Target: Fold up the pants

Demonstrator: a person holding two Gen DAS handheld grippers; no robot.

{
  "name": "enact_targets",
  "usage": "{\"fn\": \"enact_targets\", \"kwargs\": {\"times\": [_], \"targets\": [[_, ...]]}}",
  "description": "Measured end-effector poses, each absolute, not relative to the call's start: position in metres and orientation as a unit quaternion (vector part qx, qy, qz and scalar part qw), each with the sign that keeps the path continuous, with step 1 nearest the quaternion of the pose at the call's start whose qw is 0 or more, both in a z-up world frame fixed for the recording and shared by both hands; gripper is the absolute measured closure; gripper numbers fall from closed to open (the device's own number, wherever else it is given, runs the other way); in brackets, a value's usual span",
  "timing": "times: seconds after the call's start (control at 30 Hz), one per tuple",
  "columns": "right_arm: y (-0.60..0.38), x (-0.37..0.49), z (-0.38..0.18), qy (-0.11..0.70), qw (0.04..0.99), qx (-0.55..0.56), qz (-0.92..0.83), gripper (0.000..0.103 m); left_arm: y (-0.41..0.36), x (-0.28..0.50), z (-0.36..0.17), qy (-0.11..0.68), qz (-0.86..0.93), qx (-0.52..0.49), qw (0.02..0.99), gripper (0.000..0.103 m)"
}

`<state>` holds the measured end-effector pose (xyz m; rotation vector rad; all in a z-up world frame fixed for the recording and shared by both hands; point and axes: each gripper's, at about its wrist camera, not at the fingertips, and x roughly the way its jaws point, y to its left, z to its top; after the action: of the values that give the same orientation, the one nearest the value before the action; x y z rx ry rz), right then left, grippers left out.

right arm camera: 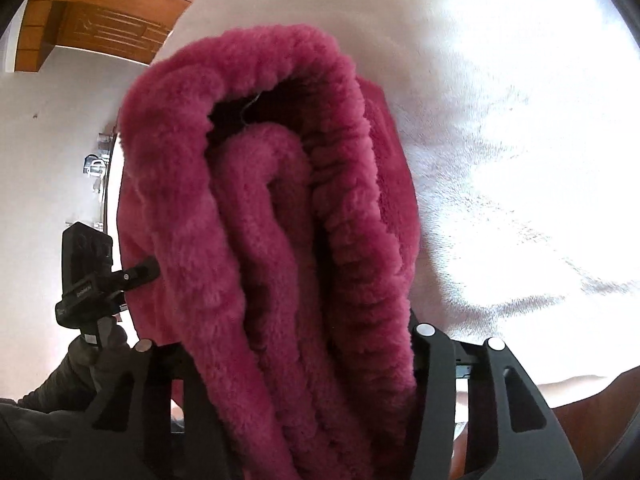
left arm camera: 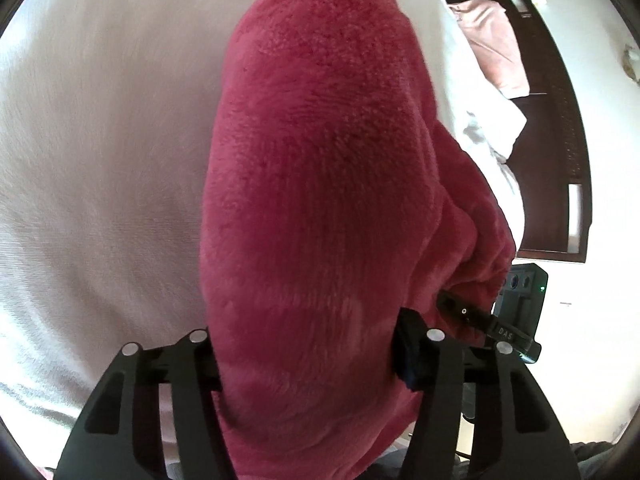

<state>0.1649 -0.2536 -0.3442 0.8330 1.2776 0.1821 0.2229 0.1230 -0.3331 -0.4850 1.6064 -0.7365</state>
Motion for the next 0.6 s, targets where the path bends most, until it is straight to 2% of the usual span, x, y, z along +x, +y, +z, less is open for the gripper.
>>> {"fn": "enact_targets", "kwargs": {"times": [0.6], "targets": [[-0.289,0.184,-0.264,0.493,0.779,0.383,0.064,0.055,0.109,0.275,-0.241,0.605,-0.369,-0.199,0.676,0.048]]}}
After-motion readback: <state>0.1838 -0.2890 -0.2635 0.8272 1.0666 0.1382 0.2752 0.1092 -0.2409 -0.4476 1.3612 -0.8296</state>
